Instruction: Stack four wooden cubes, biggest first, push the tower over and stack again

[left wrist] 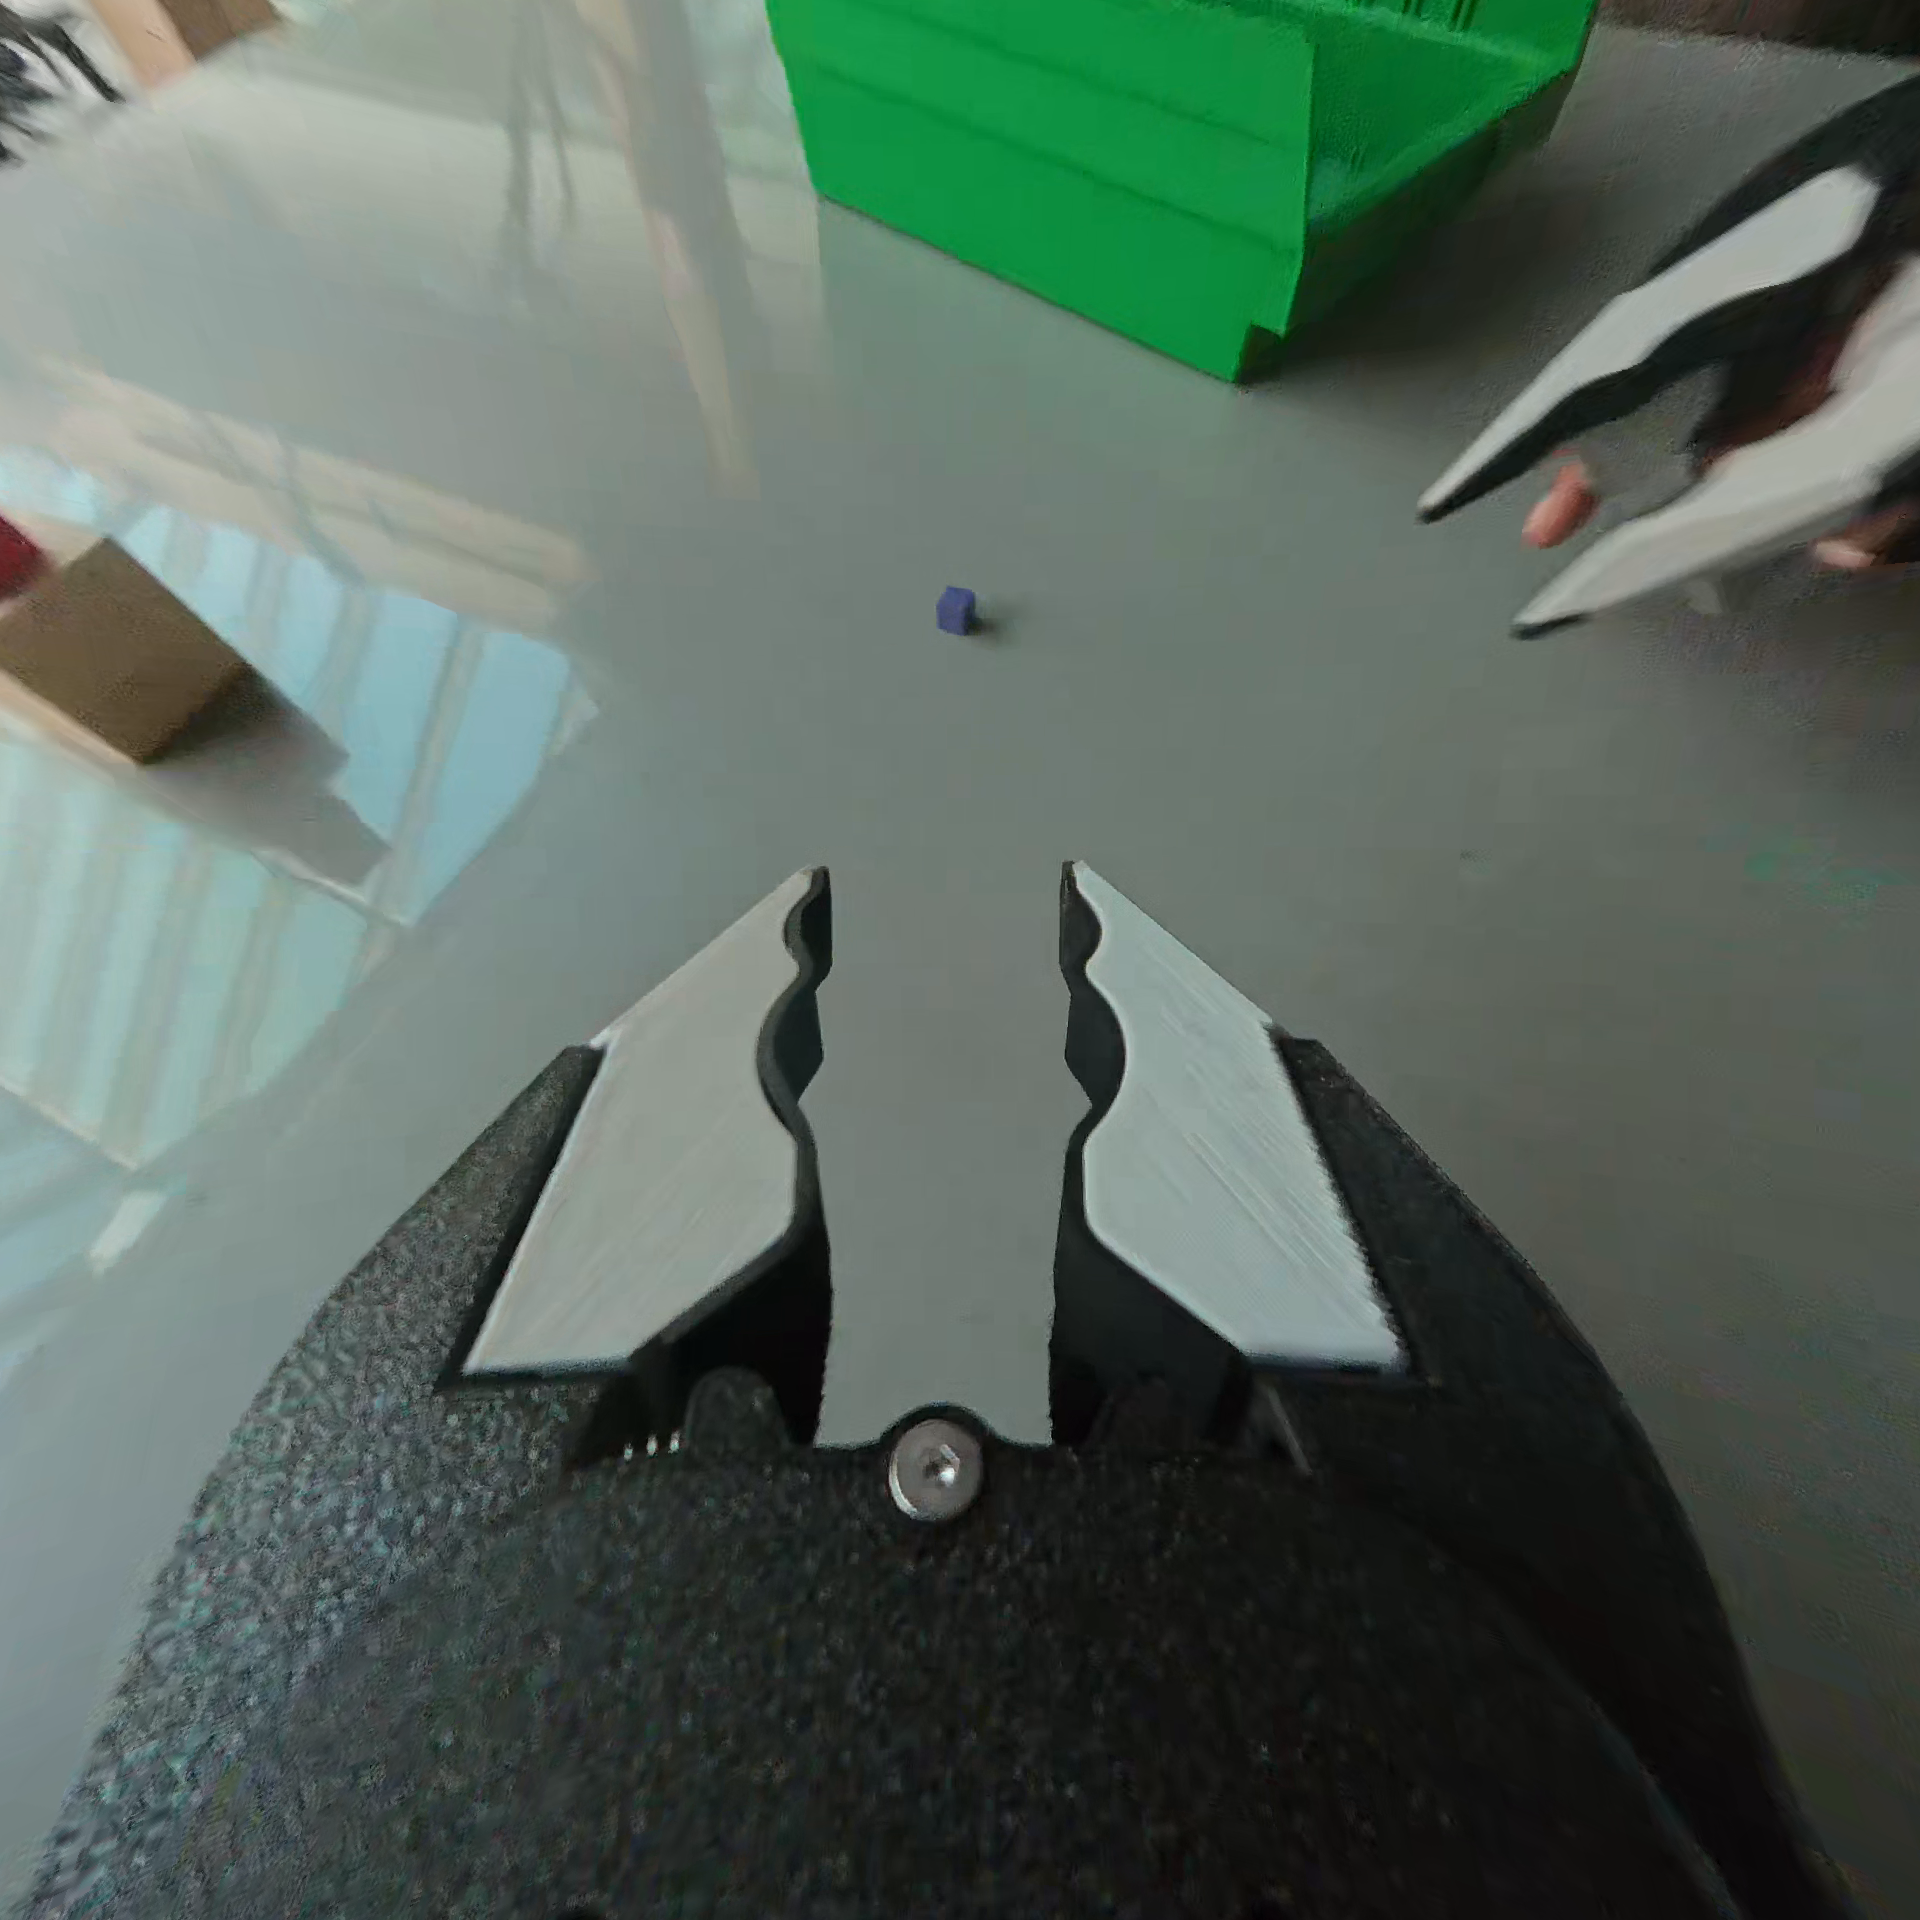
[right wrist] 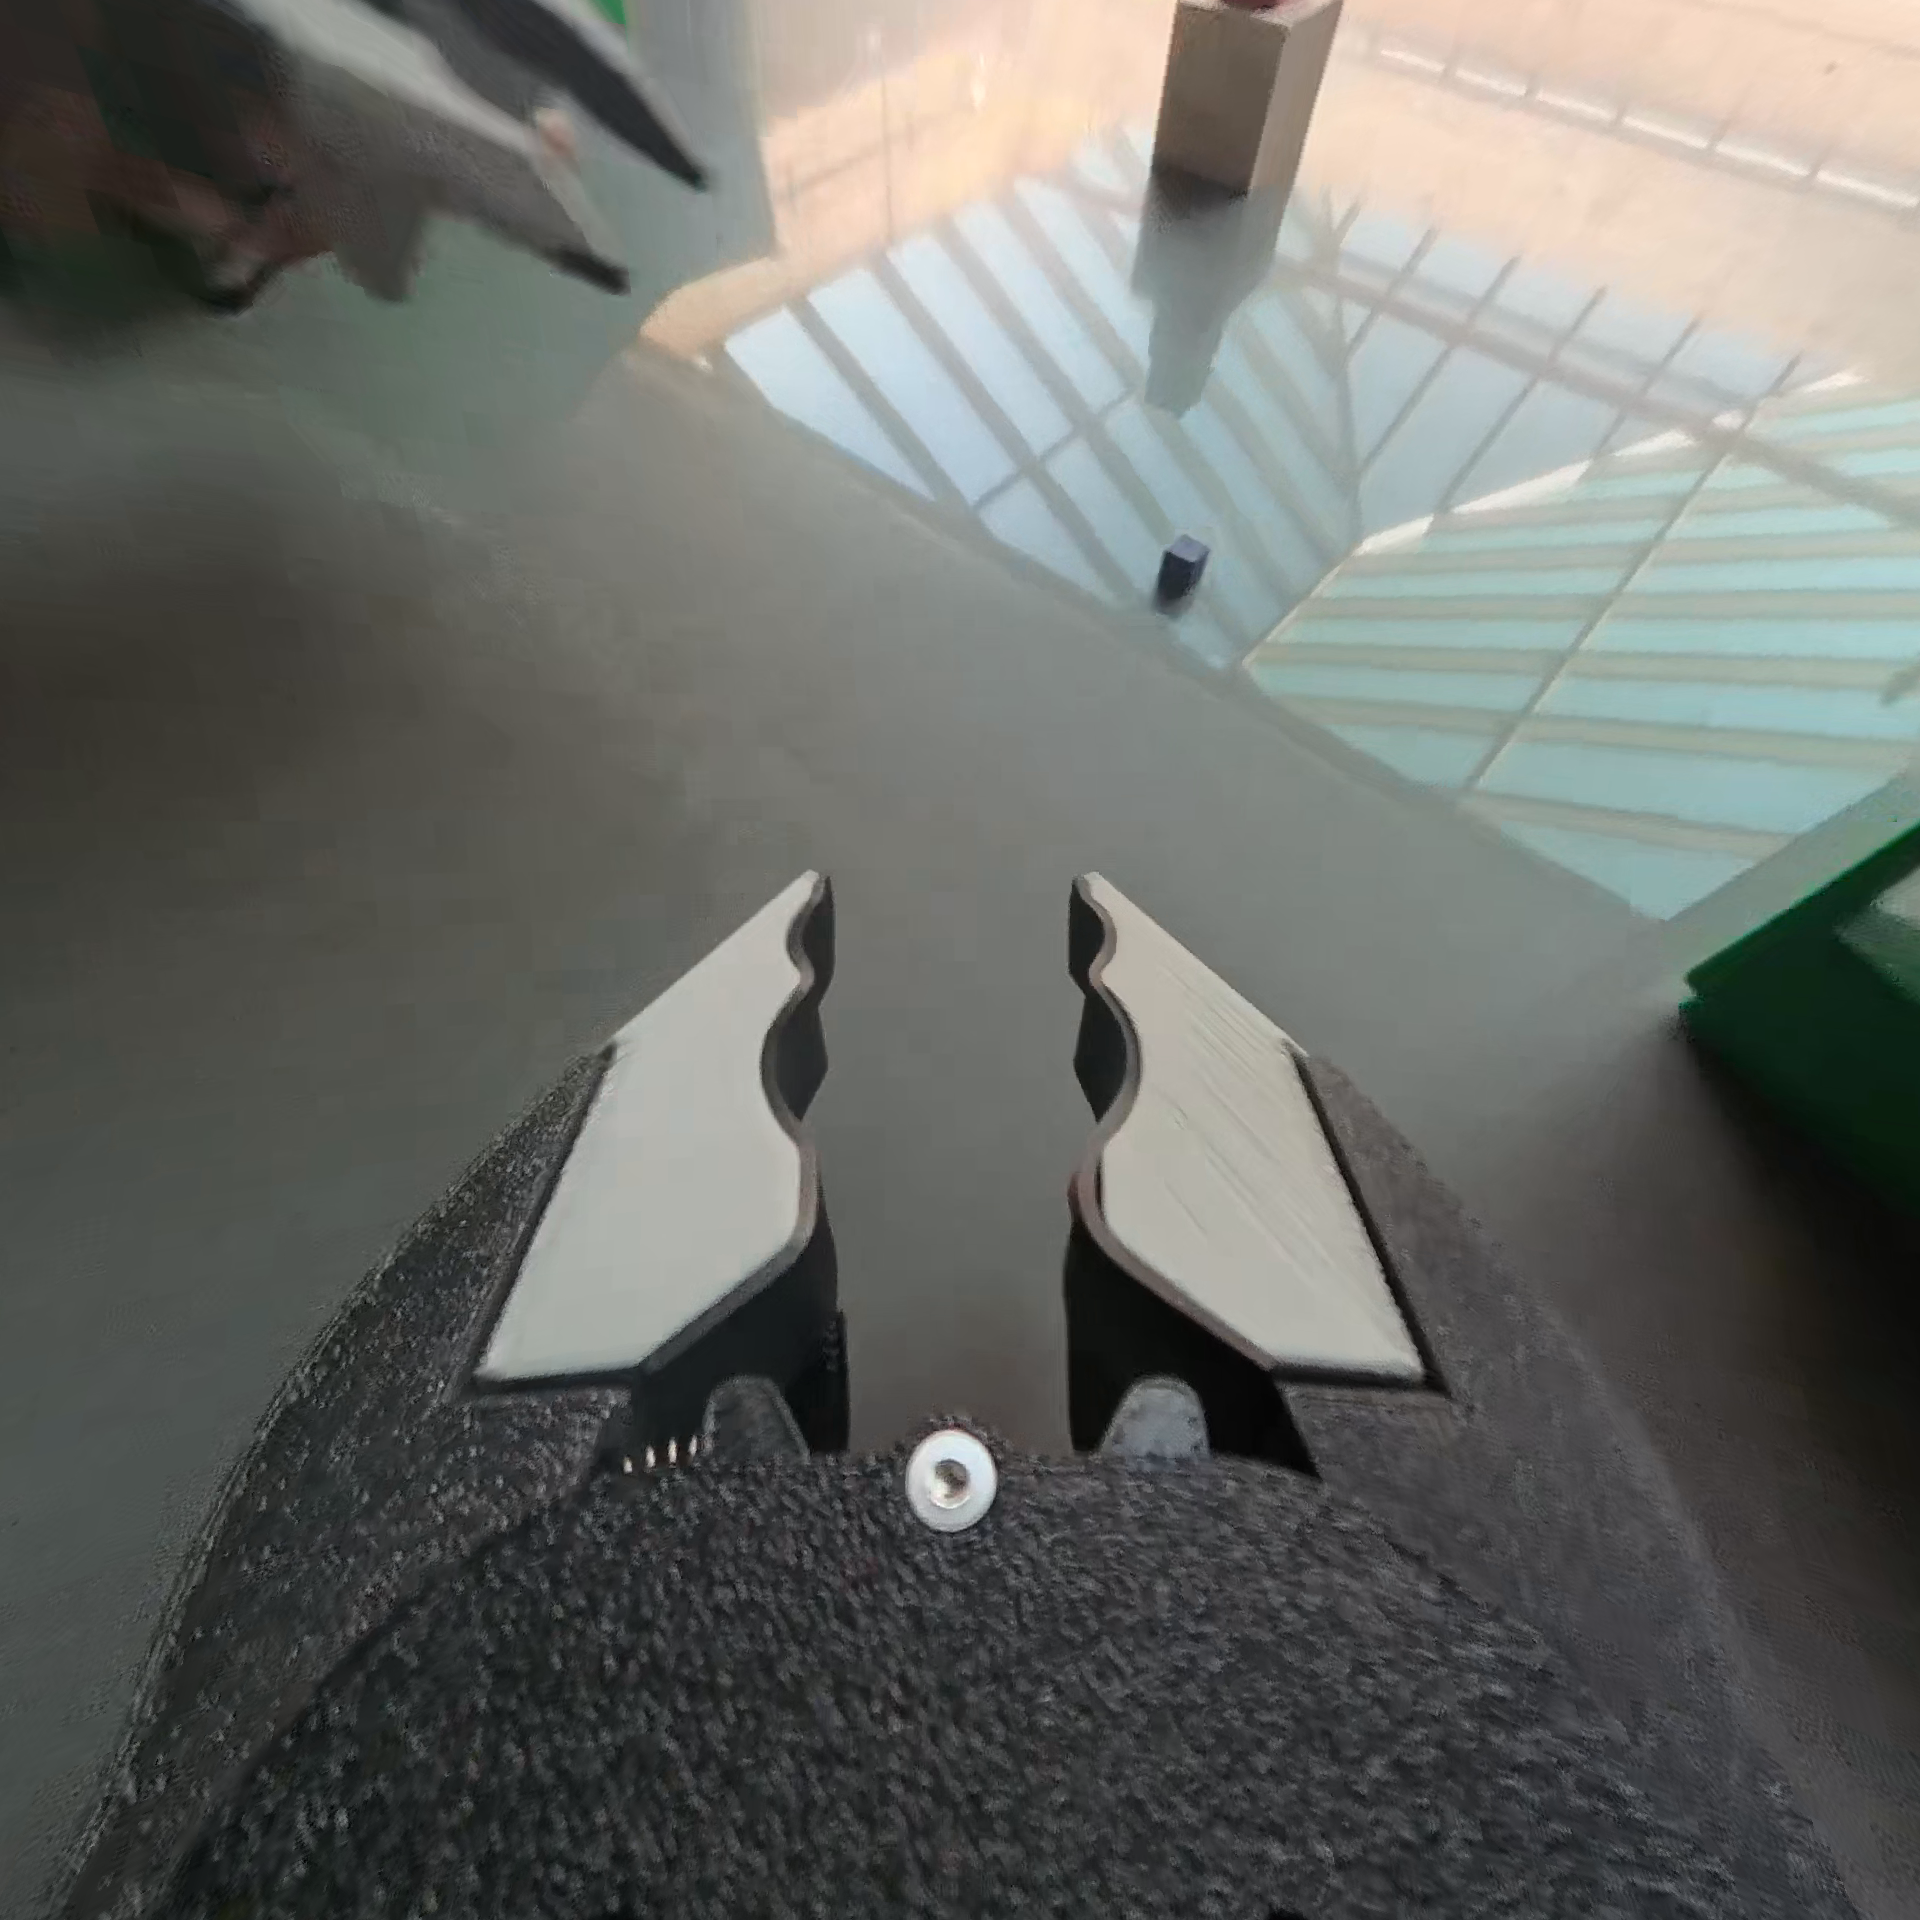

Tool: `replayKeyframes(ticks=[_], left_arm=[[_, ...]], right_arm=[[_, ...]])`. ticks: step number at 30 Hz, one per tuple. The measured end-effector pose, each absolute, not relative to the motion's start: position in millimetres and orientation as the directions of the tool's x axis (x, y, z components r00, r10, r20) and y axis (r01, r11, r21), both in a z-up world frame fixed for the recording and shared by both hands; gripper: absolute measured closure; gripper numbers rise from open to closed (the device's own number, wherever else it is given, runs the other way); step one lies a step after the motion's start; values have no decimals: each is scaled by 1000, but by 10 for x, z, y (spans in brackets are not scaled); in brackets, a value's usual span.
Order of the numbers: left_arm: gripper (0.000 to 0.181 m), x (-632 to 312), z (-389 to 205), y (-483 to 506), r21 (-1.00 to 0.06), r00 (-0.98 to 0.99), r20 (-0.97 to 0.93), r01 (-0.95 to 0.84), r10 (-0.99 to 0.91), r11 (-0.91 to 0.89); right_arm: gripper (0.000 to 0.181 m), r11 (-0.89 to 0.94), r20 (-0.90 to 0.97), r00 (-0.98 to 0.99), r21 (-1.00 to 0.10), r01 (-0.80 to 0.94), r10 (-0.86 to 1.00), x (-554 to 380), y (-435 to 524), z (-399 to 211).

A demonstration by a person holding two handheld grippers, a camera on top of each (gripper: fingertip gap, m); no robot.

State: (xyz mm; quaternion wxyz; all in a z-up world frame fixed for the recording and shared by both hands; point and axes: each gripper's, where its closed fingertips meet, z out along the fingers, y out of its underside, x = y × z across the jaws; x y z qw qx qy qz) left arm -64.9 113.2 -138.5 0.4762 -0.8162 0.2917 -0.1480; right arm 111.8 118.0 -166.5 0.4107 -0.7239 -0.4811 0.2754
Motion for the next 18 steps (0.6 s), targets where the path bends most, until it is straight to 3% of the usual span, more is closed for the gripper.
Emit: replayKeyframes(ticks=[4,18], left_arm=[[137,-537,-1311,629,-923,850,-24,-221,-526,-315],[140,-1114,-1354,-274,-951,969,68,-8,-237,-308]], right_arm=[[146,-276,-55,420,-828,487,906,890,1570,-1734],[146,-409,3,560,-679,609,829,155,2254,-2010]])
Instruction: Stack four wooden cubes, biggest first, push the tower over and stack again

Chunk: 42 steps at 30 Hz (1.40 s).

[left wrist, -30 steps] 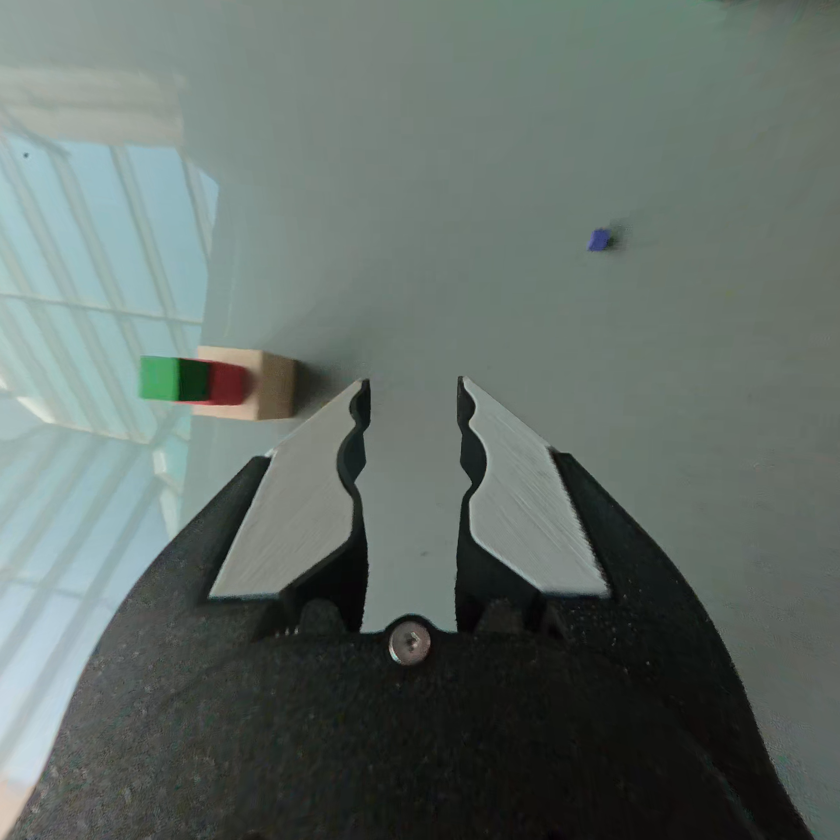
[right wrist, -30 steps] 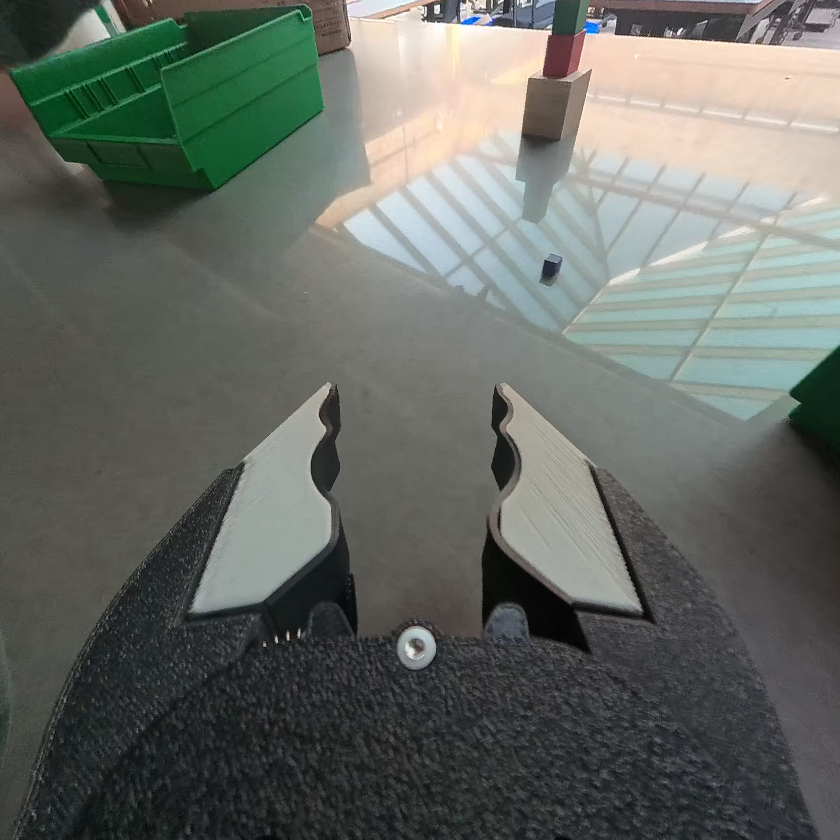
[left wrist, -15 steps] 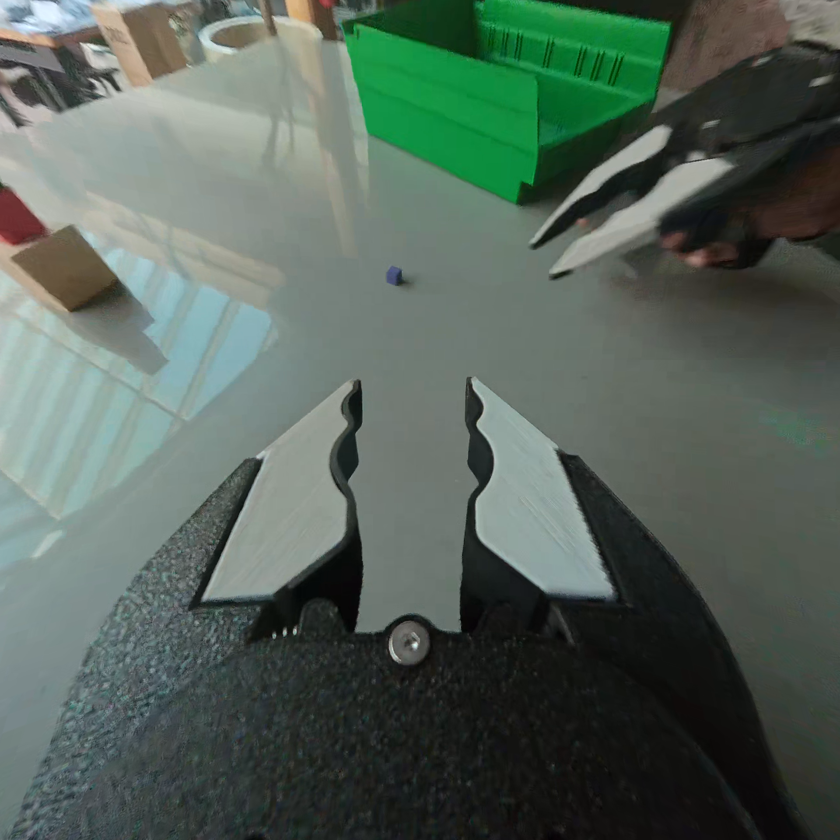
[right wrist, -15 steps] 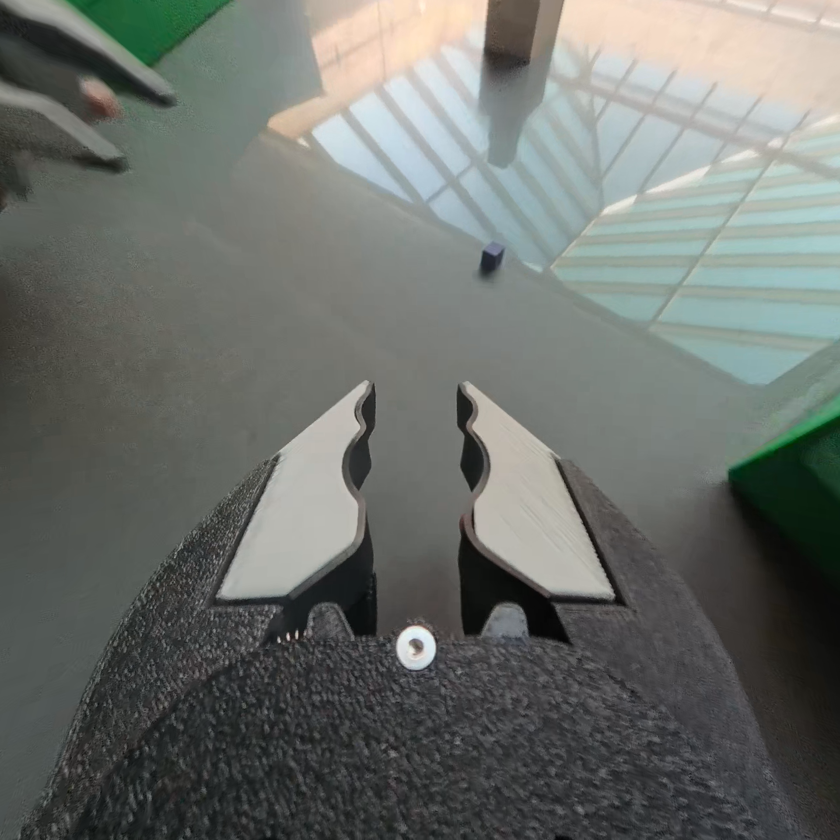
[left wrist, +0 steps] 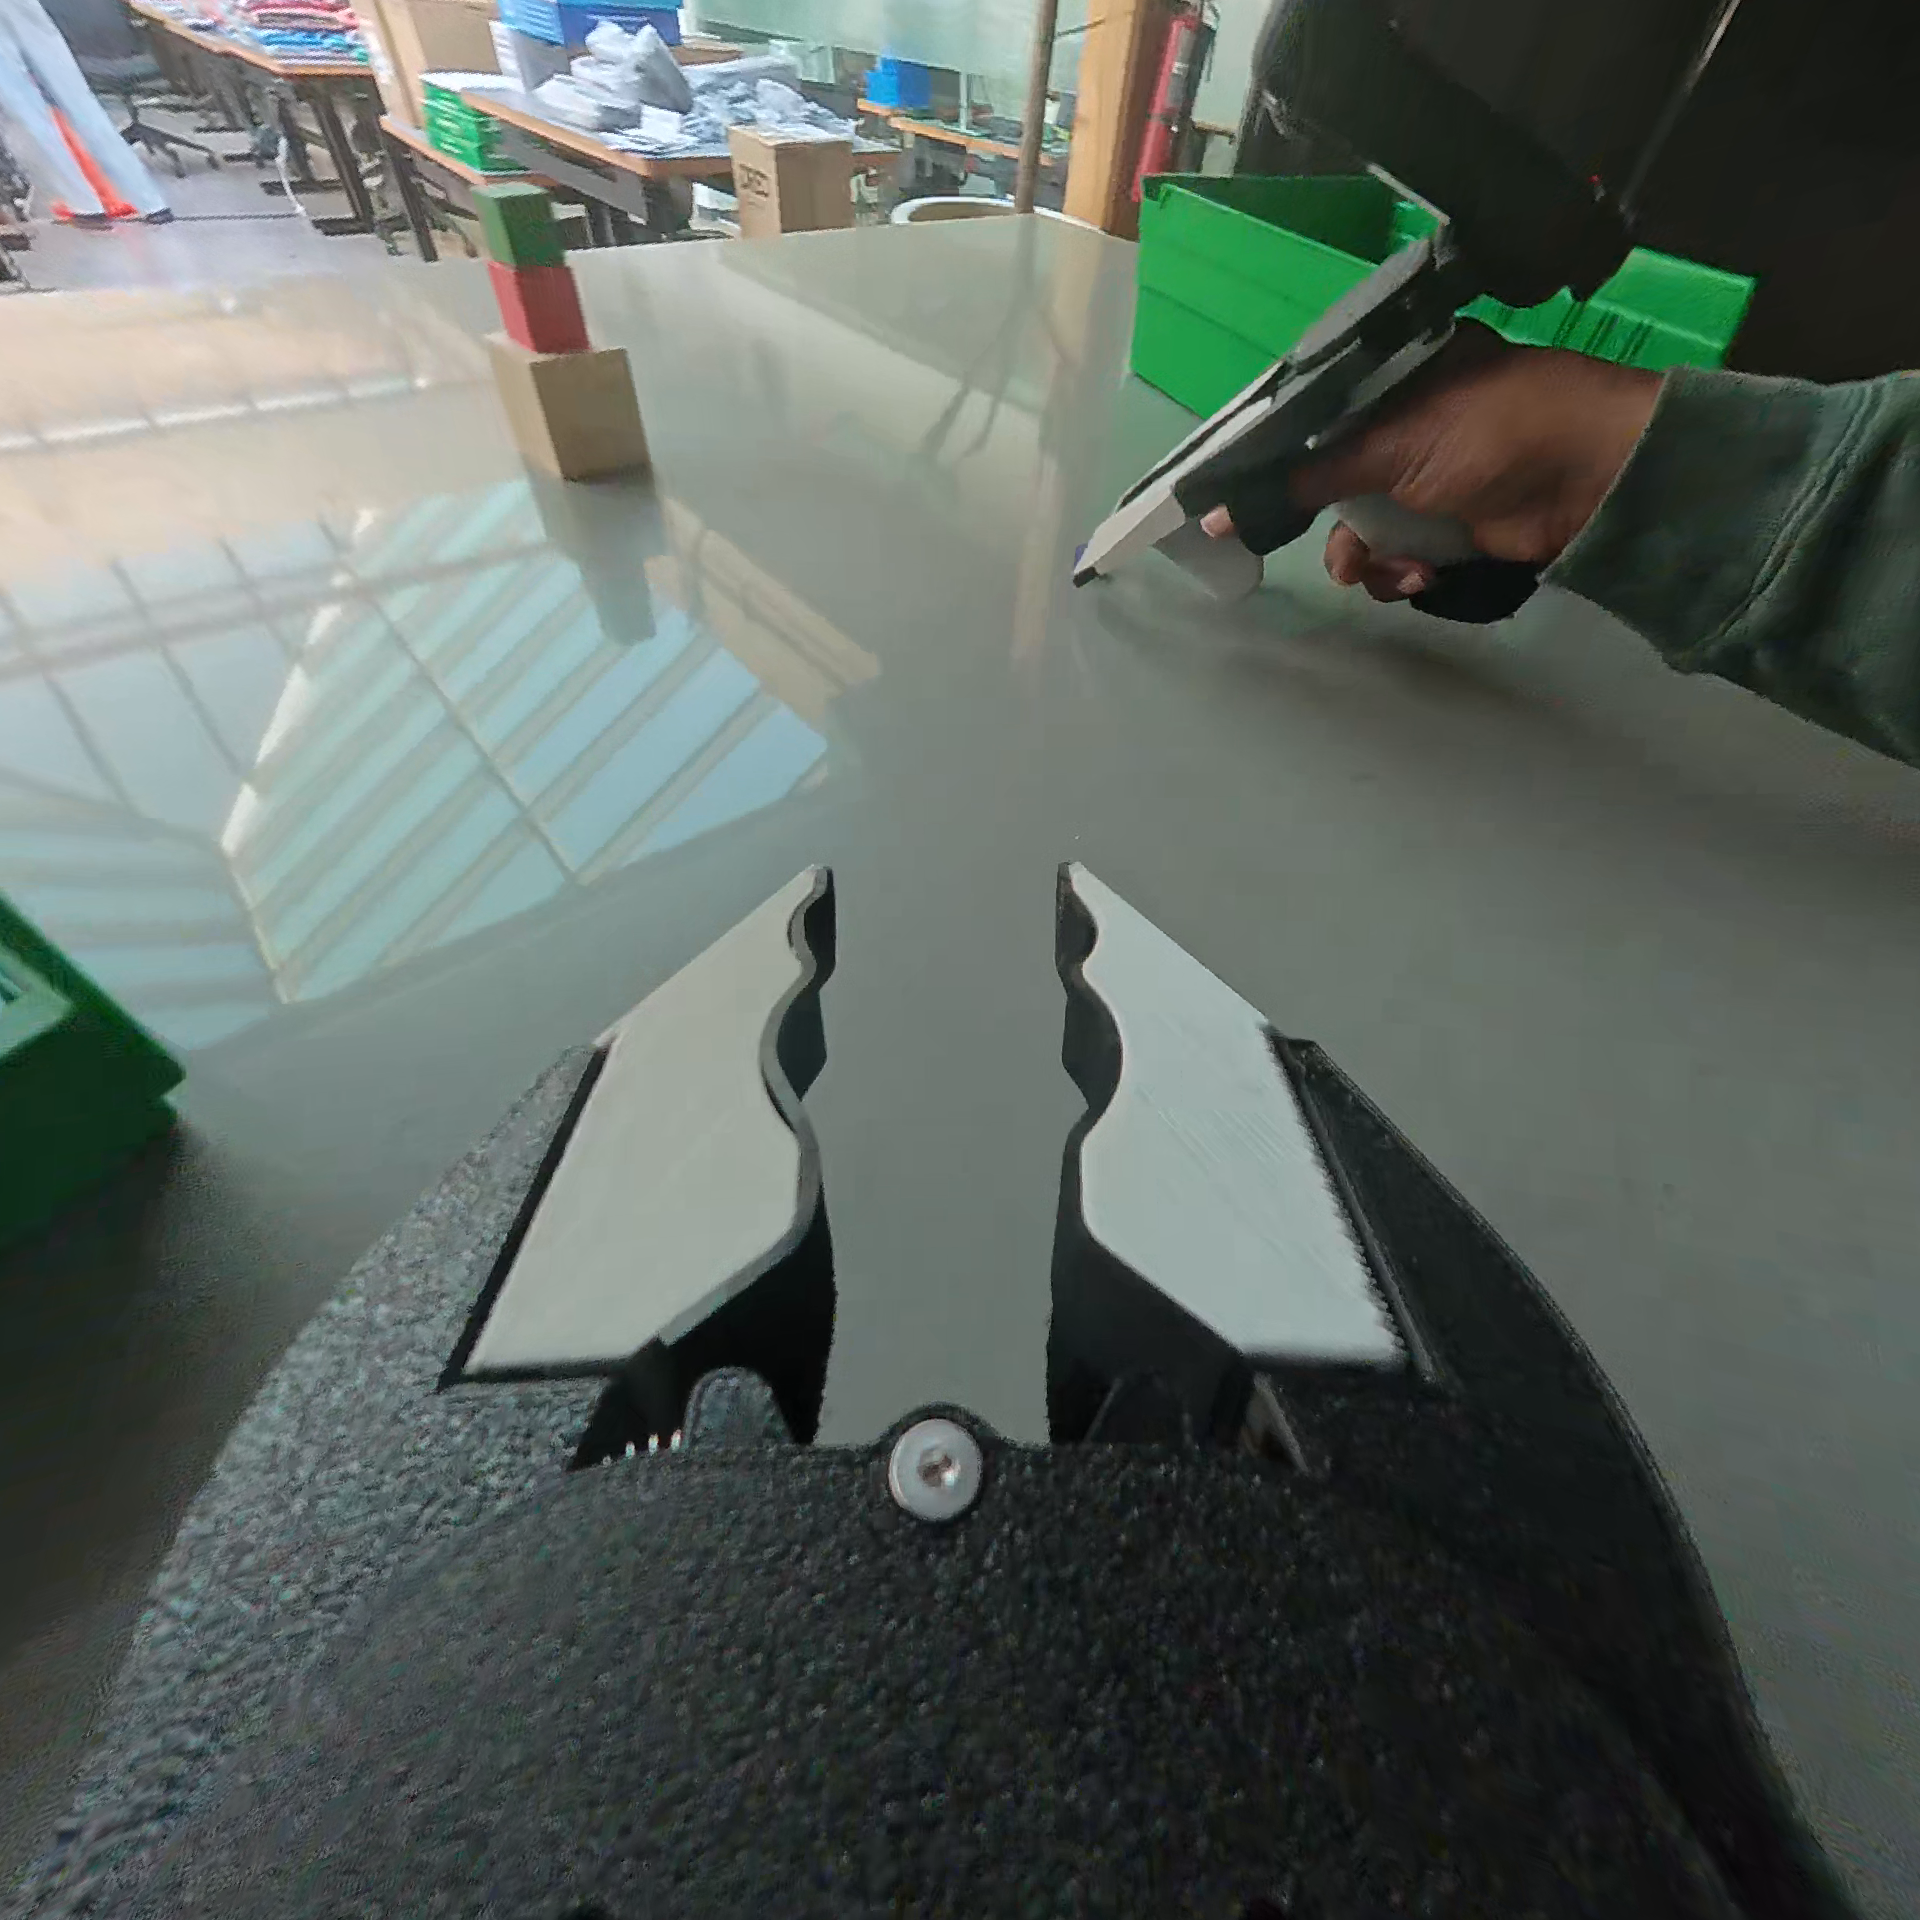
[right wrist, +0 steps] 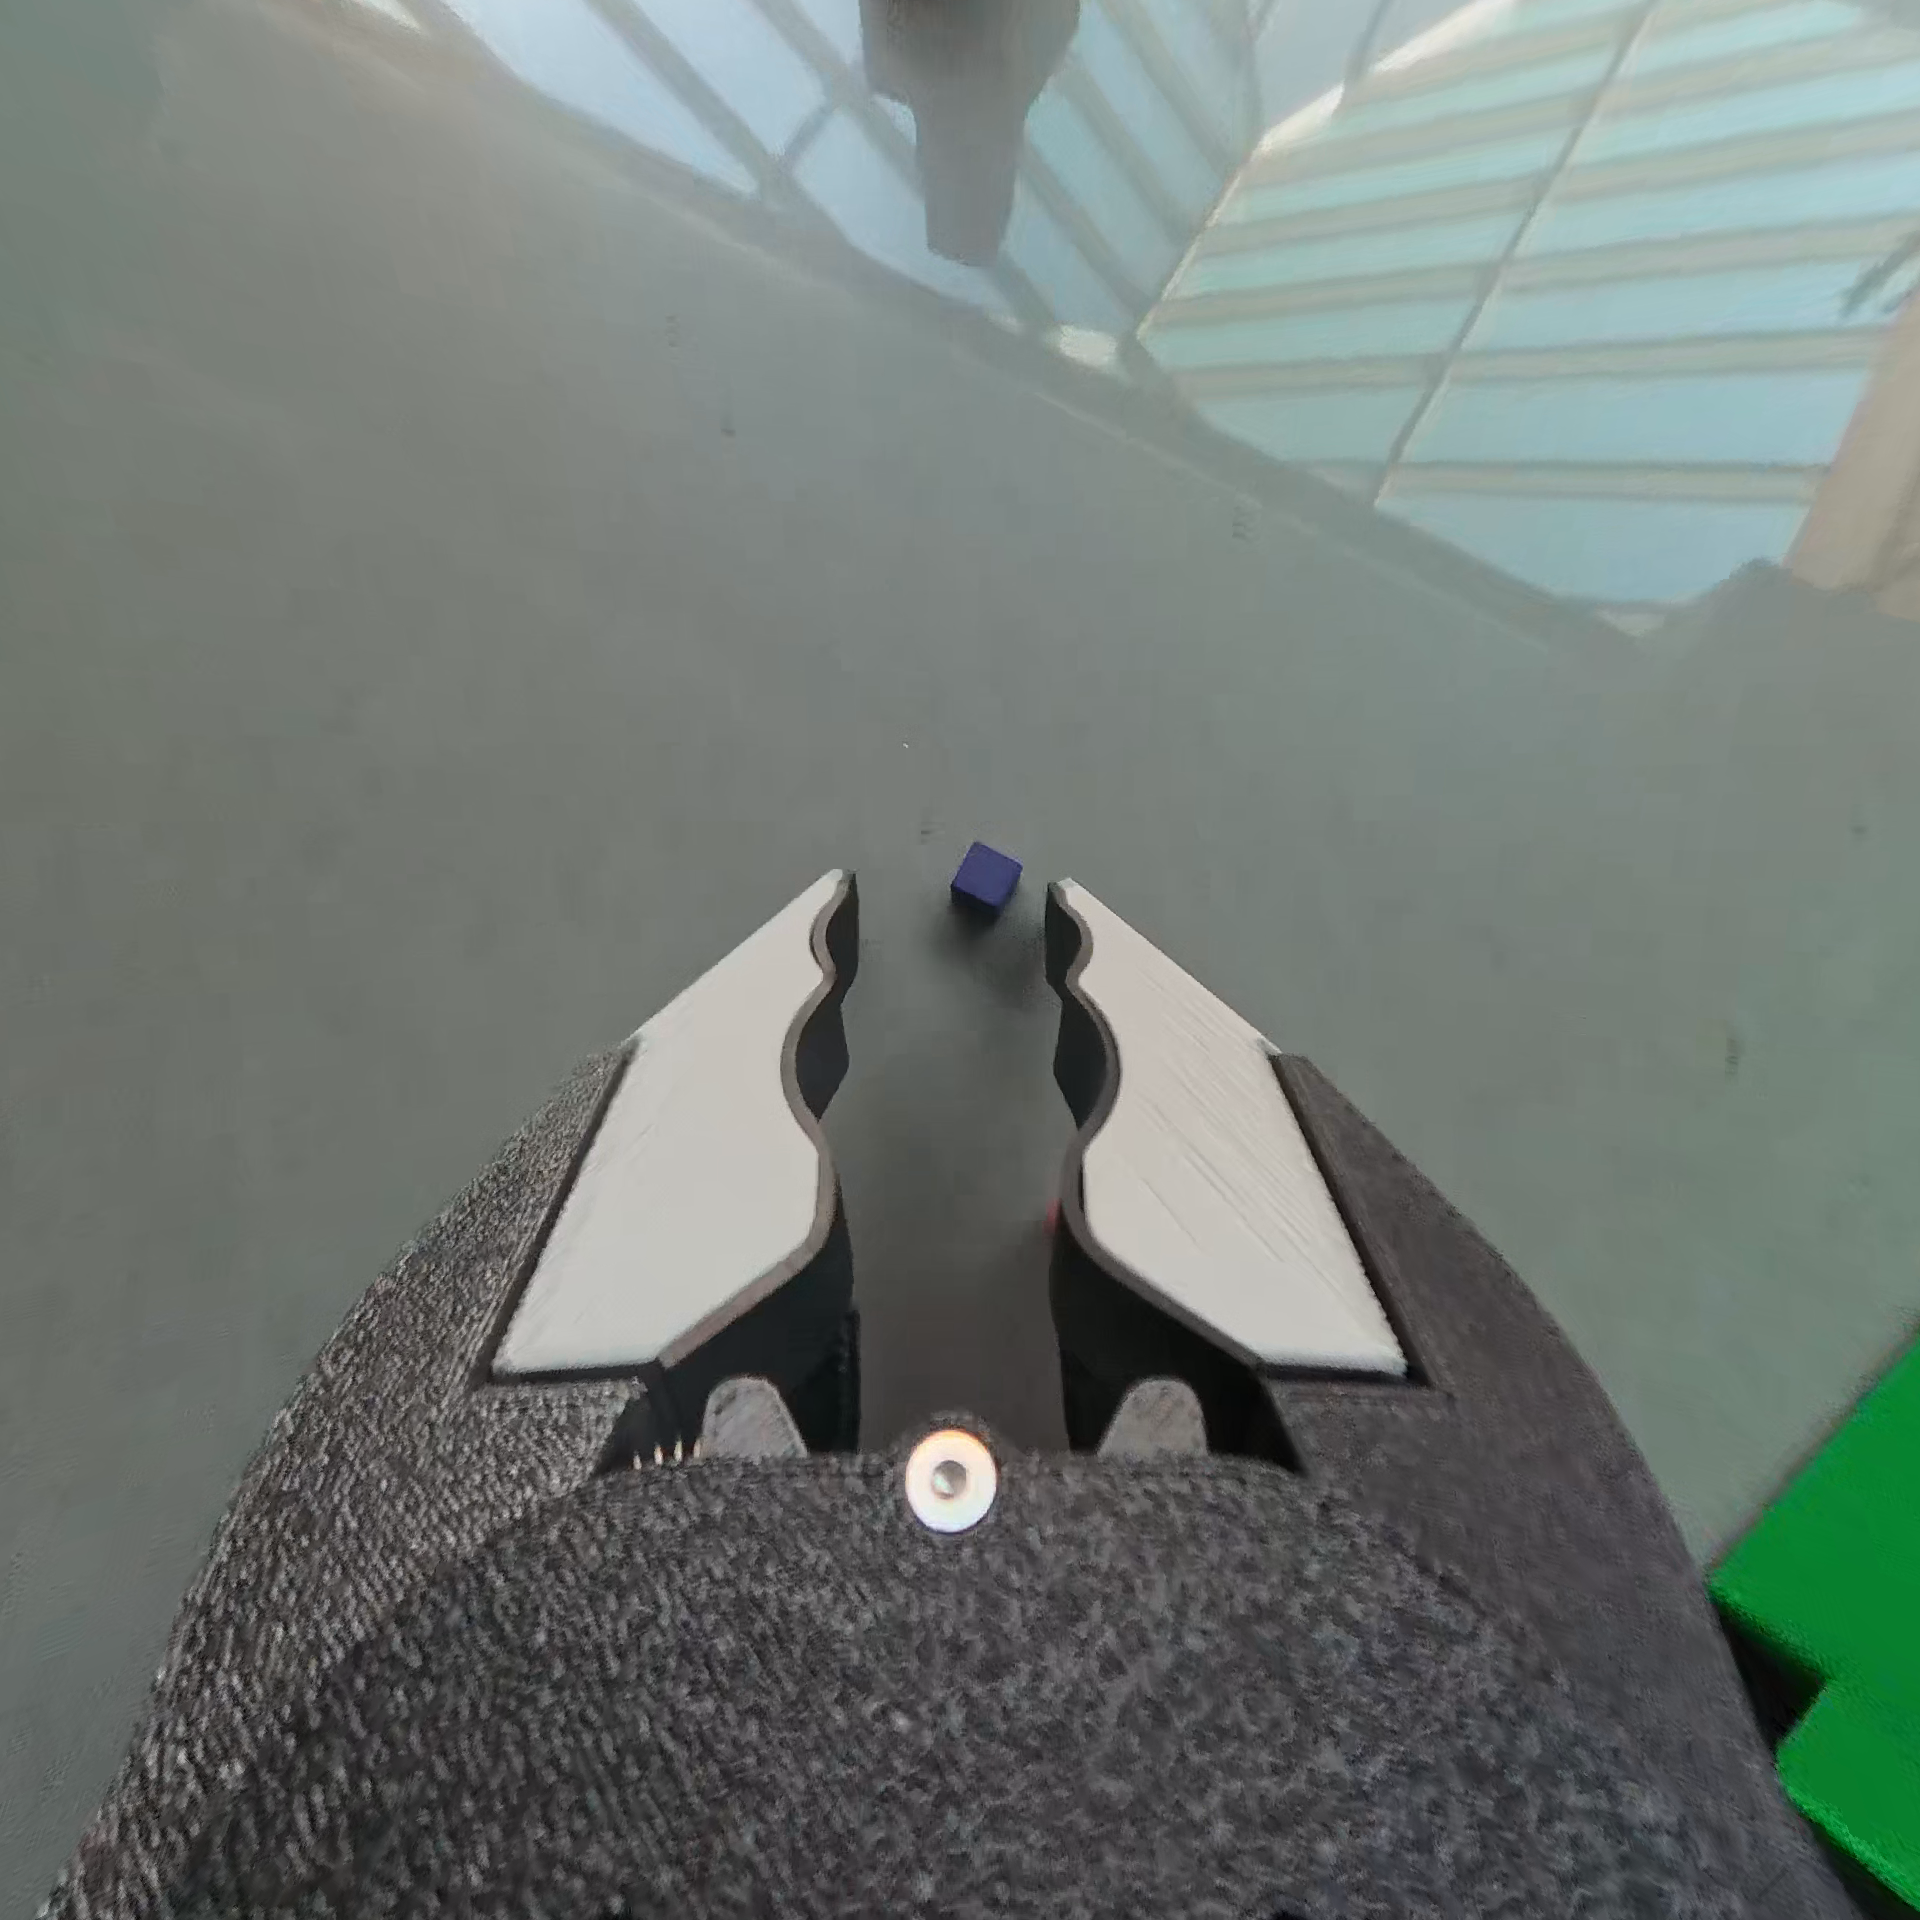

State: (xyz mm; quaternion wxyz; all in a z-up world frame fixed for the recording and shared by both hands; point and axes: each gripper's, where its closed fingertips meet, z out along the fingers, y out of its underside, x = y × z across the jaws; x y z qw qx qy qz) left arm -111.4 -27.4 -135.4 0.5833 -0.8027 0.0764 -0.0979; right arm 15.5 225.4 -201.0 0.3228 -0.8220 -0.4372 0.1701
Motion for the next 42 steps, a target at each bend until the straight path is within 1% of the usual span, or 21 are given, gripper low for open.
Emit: replayKeyframes(ticks=[3,8,12,20,21,22,24,26,28,29,31,33,36,39,42], left_arm=[[141,-1171,-1288,-282,-960,969,101,36,-225,-277],[141,-1223,-1238,-235,-962,961,152,90,-232,-256],[141,-1247,-1189,-247,-963,950,189,131,-248,-234],[142,-1292,-1095,-307,-961,929,249,202,-275,-190],[142,-1291,-1095,-308,-959,926,255,206,-279,-192],[142,-1286,-1094,-310,-958,923,259,209,-284,-194],[141,-1262,-1096,-311,-957,918,262,207,-299,-202],[140,-1218,-1094,-319,-960,914,248,188,-321,-207],[138,-1161,-1074,-325,-968,914,215,153,-344,-197],[138,-1114,-1042,-327,-973,909,199,139,-366,-184],[138,-1000,-932,-321,-984,897,157,108,-413,-139],[145,-871,-766,-307,-996,886,83,60,-456,-65],[154,-595,-481,-309,-998,841,-50,-17,-539,65],[154,-348,-266,-264,-989,797,-135,-70,-588,133],[154,-130,-99,-234,-976,757,-206,-113,-620,186]], right_arm=[[152,-441,-2,588,-664,604,809,172,2282,-2023],[158,-480,-5,630,-652,587,776,184,2311,-2036],[161,-489,16,652,-647,585,758,193,2322,-2043],[161,-500,33,676,-646,577,737,196,2328,-2048],[162,-496,39,674,-646,580,738,194,2330,-2048],[171,-487,46,668,-648,586,742,190,2335,-2047],[171,-474,16,647,-667,575,763,158,2329,-2017],[171,-445,-124,562,-756,480,818,8,2190,-1784],[171,-451,-320,387,-834,317,865,-145,1893,-1374],[171,-468,-409,260,-853,231,875,-188,1692,-1126],[172,-534,-536,5,-841,87,844,-174,1278,-659],[171,-636,-624,-201,-771,6,755,-97,910,-336],[171,-802,-710,-443,-596,-33,547,26,475,-47],[171,-879,-731,-541,-475,-36,416,82,219,16],[171,-914,-743,-574,-405,-24,345,81,45,13]])
